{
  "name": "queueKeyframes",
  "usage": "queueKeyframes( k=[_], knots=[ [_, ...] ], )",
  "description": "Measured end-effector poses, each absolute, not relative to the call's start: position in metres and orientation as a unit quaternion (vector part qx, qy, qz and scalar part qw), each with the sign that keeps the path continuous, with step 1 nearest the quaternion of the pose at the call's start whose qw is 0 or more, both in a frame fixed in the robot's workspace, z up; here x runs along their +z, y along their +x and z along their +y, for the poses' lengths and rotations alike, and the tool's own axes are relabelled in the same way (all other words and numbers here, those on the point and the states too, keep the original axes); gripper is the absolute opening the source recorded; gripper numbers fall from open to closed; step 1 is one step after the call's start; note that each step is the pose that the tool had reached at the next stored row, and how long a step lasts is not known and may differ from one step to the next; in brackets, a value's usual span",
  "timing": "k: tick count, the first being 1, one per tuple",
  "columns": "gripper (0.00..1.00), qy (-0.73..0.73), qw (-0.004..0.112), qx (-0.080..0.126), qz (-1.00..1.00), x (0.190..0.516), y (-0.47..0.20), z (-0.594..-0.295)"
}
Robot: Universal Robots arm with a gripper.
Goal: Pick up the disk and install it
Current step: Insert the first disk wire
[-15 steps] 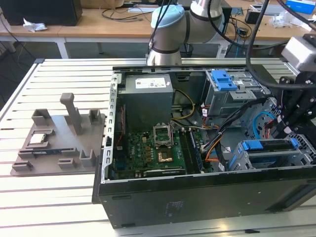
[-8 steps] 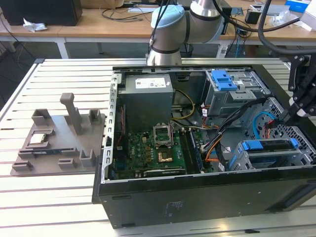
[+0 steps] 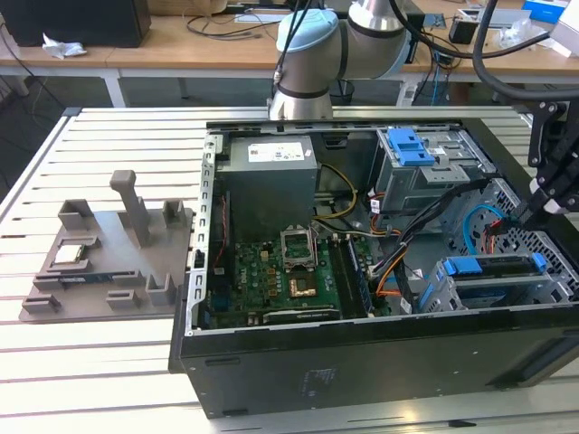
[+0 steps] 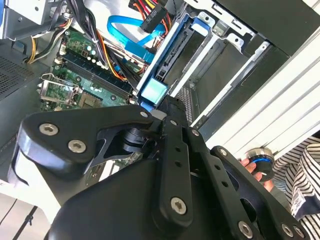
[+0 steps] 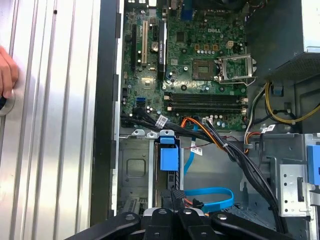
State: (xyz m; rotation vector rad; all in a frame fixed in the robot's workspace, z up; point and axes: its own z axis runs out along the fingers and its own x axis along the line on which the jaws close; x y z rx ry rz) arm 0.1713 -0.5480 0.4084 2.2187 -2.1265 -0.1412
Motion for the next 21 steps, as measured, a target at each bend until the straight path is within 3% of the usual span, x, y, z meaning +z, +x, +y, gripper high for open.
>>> queueKeyframes(
  k=[6,21],
  knots=[
    [0.11,0.721,0.033,-0.046,-0.691,0.408,0.178,-0.546],
    [0.11,0.721,0.038,-0.046,-0.691,0.381,0.22,-0.505]
  ],
)
